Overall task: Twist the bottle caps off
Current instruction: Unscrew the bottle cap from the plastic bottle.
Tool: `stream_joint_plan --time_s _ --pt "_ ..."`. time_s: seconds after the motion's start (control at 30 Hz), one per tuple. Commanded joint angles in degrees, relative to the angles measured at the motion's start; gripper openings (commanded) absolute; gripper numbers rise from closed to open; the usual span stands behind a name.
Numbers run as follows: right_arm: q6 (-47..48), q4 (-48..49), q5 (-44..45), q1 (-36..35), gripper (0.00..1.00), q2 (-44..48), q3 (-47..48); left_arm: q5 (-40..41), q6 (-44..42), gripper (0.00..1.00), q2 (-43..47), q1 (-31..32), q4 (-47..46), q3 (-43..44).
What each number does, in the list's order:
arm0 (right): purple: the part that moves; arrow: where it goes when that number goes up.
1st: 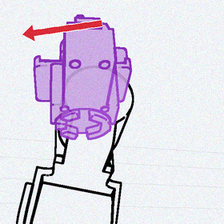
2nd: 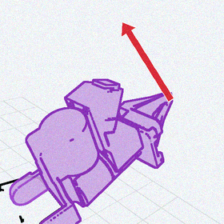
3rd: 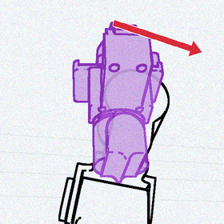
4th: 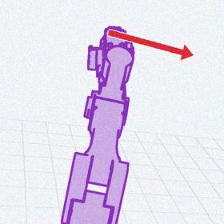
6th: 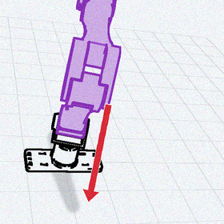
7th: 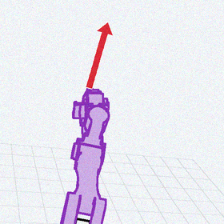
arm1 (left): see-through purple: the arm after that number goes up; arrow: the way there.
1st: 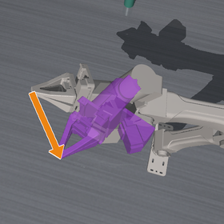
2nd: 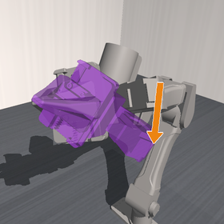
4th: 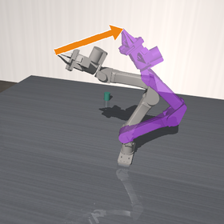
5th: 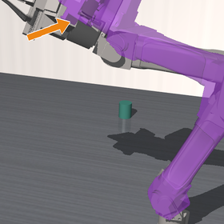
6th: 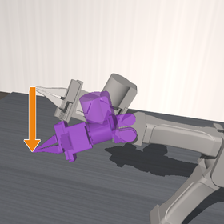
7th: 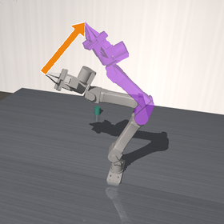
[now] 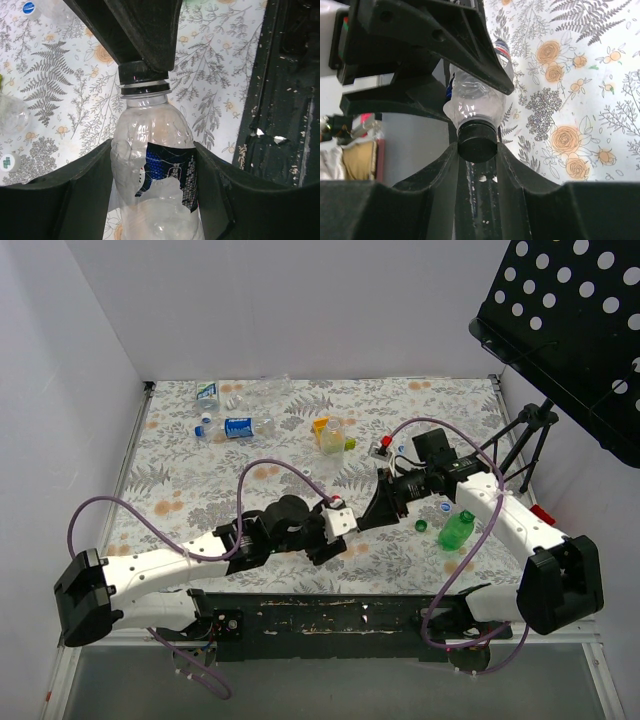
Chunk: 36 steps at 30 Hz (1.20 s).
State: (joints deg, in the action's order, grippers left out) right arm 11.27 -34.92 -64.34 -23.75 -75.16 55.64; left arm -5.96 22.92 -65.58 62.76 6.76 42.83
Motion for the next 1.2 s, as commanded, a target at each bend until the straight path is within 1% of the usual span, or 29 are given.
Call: stream_joint_plan --time_s 0.0,0.1,0.17,0.23,0.27,0.3,0.4,0.5,0.63,0.7,0.8,0.83,0.87,0.93,1.0,1.07,1.17 --pt "17.8 -8.1 -6.3 -2.0 0.01 1.8 3.2 -4.8 -0.2 0.00 5.2 0.1 -3.9 -2.8" --pt "27.7 -12.9 -2.9 -4.2 0.01 2.9 4.4 -11.2 0.9 0.00 8.4 -1.4 -3.9 -4.4" --pt "36.2 -16.7 -1.2 -5.3 0.01 3.3 5.4 -17.6 2.9 0.00 9.9 -4.1 -3.6 -4.6" --pt "41.1 -18.8 -0.1 -5.9 0.01 3.4 6.3 -25.2 5.3 0.00 10.5 -8.2 -3.6 -4.6" --pt "45.3 -20.3 0.3 -6.0 0.01 3.3 7.2 -29.2 6.7 0.00 10.4 -10.3 -3.7 -4.6" --pt "46.6 -21.0 0.8 -6.2 0.01 3.3 8.0 -33.7 8.0 0.00 10.2 -13.2 -4.1 -4.7" --pt "51.1 -23.5 1.4 -6.5 0.01 2.5 11.1 -40.0 10.6 0.00 8.7 -16.7 -4.9 -4.6" --pt "53.1 -24.4 2.6 -6.8 0.01 1.7 13.4 -45.1 12.3 0.00 6.3 -18.6 -4.7 -3.5" --pt "54.0 -24.2 6.0 -7.1 0.01 1.9 13.4 -54.6 14.3 0.00 1.6 -21.8 -5.2 -2.3" --pt "51.9 -22.5 6.8 -7.2 0.01 2.6 12.3 -55.1 13.7 0.00 0.5 -22.4 -4.6 -2.0" --pt "47.6 -20.5 6.6 -7.0 0.02 3.1 10.3 -52.0 11.8 0.00 0.6 -22.4 -3.2 -1.6" --pt "45.4 -19.3 6.7 -7.0 0.07 3.3 9.6 -50.6 11.2 0.00 1.2 -22.4 -2.7 -1.6" --pt "43.2 -18.4 6.5 -6.8 0.09 3.5 9.1 -48.9 10.4 0.00 1.7 -22.4 -2.1 -1.7" --pt "37.1 -15.7 7.5 -6.2 0.28 3.7 8.8 -45.7 9.0 0.00 2.9 -22.3 -0.9 -1.9" --pt "30.0 -13.2 9.7 -5.6 0.44 3.4 9.3 -43.0 7.9 0.00 4.3 -22.4 -0.2 -2.0" --pt "28.8 -13.7 8.4 -4.5 0.53 2.6 10.1 -39.6 7.1 0.00 5.5 -22.2 0.2 -3.1" --pt "25.1 -11.8 3.7 -2.1 0.64 2.6 10.1 -36.2 6.2 0.00 7.2 -21.8 0.6 -4.4"
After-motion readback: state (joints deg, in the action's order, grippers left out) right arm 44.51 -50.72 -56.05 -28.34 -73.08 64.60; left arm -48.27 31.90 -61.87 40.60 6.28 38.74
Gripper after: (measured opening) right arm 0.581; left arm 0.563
